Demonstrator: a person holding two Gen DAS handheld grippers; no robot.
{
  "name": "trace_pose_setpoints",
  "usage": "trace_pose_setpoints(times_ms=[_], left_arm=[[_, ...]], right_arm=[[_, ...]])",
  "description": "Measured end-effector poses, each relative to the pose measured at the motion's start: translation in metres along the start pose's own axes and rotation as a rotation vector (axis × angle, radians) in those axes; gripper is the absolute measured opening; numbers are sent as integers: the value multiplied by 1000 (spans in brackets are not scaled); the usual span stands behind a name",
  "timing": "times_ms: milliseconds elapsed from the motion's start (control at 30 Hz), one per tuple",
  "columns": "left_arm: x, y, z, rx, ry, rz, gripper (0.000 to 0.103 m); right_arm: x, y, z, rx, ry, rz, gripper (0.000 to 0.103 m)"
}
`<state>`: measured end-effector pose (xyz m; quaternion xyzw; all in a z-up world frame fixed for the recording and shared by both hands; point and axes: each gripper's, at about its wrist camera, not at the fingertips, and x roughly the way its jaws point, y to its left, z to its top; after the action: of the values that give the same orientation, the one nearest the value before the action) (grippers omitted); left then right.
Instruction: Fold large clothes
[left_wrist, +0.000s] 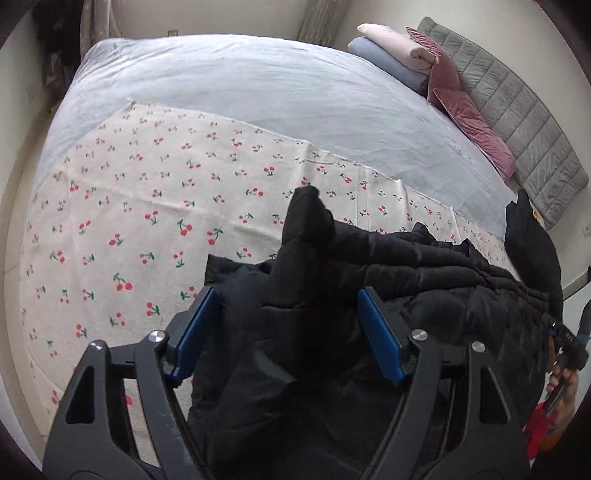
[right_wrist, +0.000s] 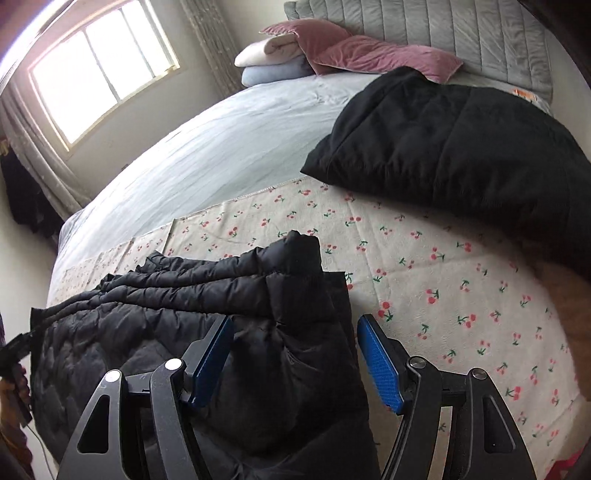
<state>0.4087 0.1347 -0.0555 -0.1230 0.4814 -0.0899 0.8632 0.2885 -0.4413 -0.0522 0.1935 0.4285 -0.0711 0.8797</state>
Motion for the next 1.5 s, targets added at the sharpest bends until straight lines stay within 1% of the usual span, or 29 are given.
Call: trace_pose_setpoints(times_ms=[33, 67, 100, 233, 300, 400, 533, 600, 633, 667, 700, 733, 767, 800, 833, 867, 900, 933, 967, 1033, 1067, 1133, 1200, 1267, 1333, 1400, 1433, 1467, 1500], left_arm=[[0, 3, 0, -33, -10, -28, 50], [-2, 2, 0, -48, -29, -60, 15], [-7, -1, 1, -50, -42, -75, 10], [-32, -15, 13, -16, -203, -51, 7], [-32, -18, 21, -8, -255, -23, 7], [-10, -24, 32, 5, -265, 31, 7], [14, -33, 42, 31, -269, 101, 8], [22, -36, 45, 47, -246, 143, 9], [24, -35, 47, 50, -231, 175, 14], [25, -35, 50, 47, -213, 203, 21], [22, -35, 52, 45, -214, 227, 25], [14, -36, 53, 51, -232, 255, 32], [5, -38, 54, 61, -257, 271, 44], [-3, -42, 54, 71, -278, 273, 51], [-11, -48, 54, 78, -291, 267, 62], [-18, -55, 53, 83, -298, 245, 66], [-23, -65, 51, 87, -295, 208, 67], [-25, -76, 49, 86, -281, 168, 74], [-24, -88, 45, 88, -257, 126, 81], [-14, -115, 35, 118, -199, 44, 83], [-6, -129, 29, 148, -177, 31, 83], [12, -147, 18, 211, -139, 44, 83], [32, -147, 12, 253, -99, 78, 83], [47, -130, 14, 270, -76, 162, 83], [52, -94, 20, 255, -62, 218, 83], [50, -54, 30, 221, -72, 291, 83], [47, -34, 35, 196, -74, 348, 83], [44, -14, 40, 168, -70, 394, 83], [39, 2, 43, 145, -70, 425, 83]], right_arm=[[5, 1, -1, 6, -15, 4, 30], [7, 3, 1, 3, -25, 7, 11], [6, 5, 4, 8, -38, 5, 7], [-16, 16, 25, 1, -176, -6, 6], [-18, 22, 36, -23, -217, -48, 6], [0, 29, 49, -60, -221, -128, 6], [31, 30, 61, -78, -180, -192, 6], [43, 28, 61, -96, -157, -237, 9], [47, 27, 60, -107, -148, -260, 17], [50, 26, 59, -120, -139, -290, 20], [49, 26, 59, -137, -134, -313, 26], [45, 26, 58, -149, -139, -335, 31], [35, 26, 56, -150, -147, -341, 34], [27, 30, 56, -146, -153, -332, 41], [19, 38, 55, -147, -162, -312, 50], [13, 50, 55, -159, -168, -291, 54], [8, 67, 53, -182, -169, -268, 61], [6, 88, 49, -213, -161, -238, 66], [7, 109, 47, -245, -145, -201, 68], [14, 152, 38, -302, -102, -112, 71], [21, 174, 31, -341, -83, -70, 71], [36, 206, 17, -421, -68, -48, 71], [56, 217, 7, -463, -38, -53, 71], [70, 203, 7, -451, -7, -68, 71], [77, 165, 16, -397, 4, -100, 71], [76, 103, 31, -291, 4, -157, 71], [73, 72, 38, -232, 2, -195, 71], [69, 41, 44, -176, 0, -244, 71], [63, 12, 48, -122, -1, -324, 71]])
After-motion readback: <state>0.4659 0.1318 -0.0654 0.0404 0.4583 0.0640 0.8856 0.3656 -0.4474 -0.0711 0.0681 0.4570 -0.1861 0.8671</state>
